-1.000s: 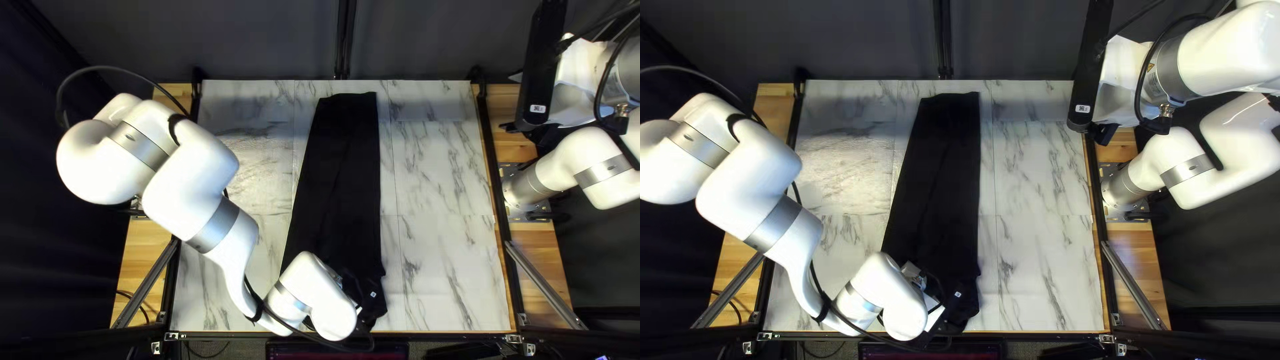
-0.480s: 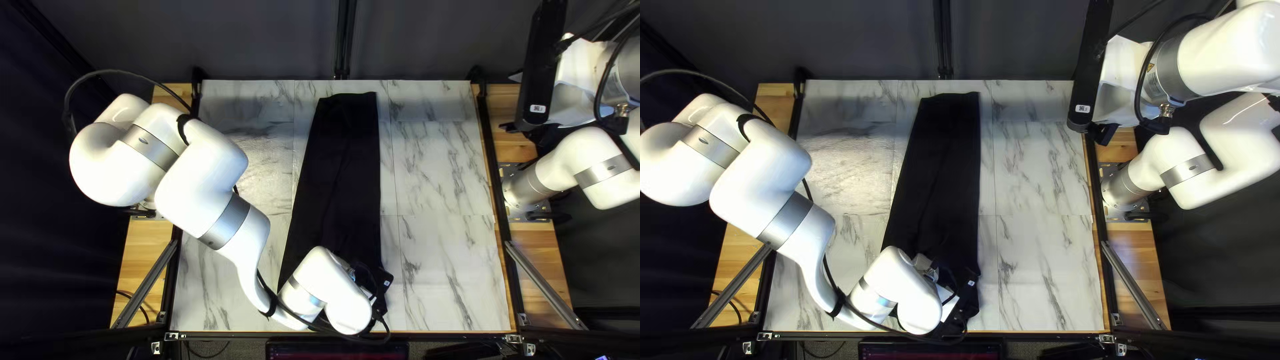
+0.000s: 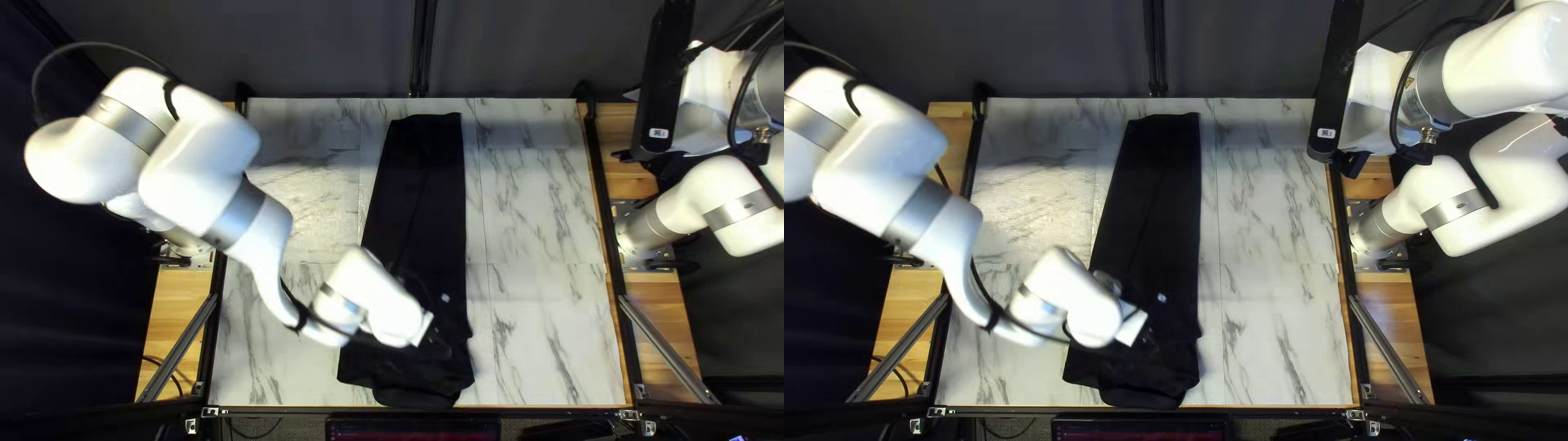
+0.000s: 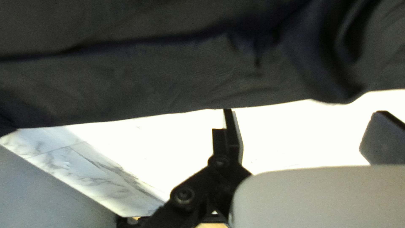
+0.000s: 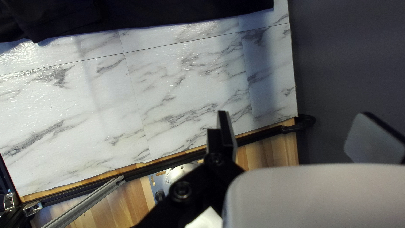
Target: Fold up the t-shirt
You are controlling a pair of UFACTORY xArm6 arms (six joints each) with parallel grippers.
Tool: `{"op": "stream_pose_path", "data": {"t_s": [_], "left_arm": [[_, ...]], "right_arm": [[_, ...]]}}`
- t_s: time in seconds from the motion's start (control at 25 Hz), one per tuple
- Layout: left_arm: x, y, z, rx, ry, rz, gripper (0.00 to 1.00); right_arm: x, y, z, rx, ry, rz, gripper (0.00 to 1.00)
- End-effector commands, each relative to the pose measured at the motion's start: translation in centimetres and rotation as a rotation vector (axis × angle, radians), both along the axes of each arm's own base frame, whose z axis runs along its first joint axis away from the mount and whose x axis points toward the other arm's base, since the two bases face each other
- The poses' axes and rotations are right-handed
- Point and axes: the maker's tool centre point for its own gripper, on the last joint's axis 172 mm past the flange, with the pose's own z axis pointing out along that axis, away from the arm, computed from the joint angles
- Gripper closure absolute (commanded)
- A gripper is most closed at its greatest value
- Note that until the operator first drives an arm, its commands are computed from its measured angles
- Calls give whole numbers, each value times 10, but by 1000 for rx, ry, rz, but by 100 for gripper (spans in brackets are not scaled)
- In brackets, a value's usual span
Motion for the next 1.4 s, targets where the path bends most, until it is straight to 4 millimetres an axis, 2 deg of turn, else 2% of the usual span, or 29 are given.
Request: {"op": "stream_pose_path", "data": {"t_s": [0.04, 0.2, 0.44, 0.68, 0.8, 1.04, 1.2, 1.24, 1.4], "left_arm": [[-2, 11, -7, 63, -21, 2, 0], [6, 18, -14, 133, -37, -7, 0], [35, 1, -21, 160, -66, -60, 0], [53, -13, -23, 118, -110, -128, 0], [53, -10, -21, 112, -116, -144, 0], [40, 28, -6, 149, -94, -142, 0], [40, 42, -11, 140, -84, -197, 0], [39, 44, -18, 131, -78, -217, 0], [35, 38, -34, 108, -64, -256, 0]], "right_arm": [[0, 0, 0, 0, 0, 0, 0], [0, 0, 0, 0, 0, 0, 0], [0, 0, 0, 0, 0, 0, 0], [0, 0, 0, 0, 0, 0, 0], [0, 0, 0, 0, 0, 0, 0], [0, 0, 0, 0, 0, 0, 0], [0, 0, 0, 0, 0, 0, 0], [0, 0, 0, 0, 0, 0, 0], [0, 0, 0, 0, 0, 0, 0]]}}
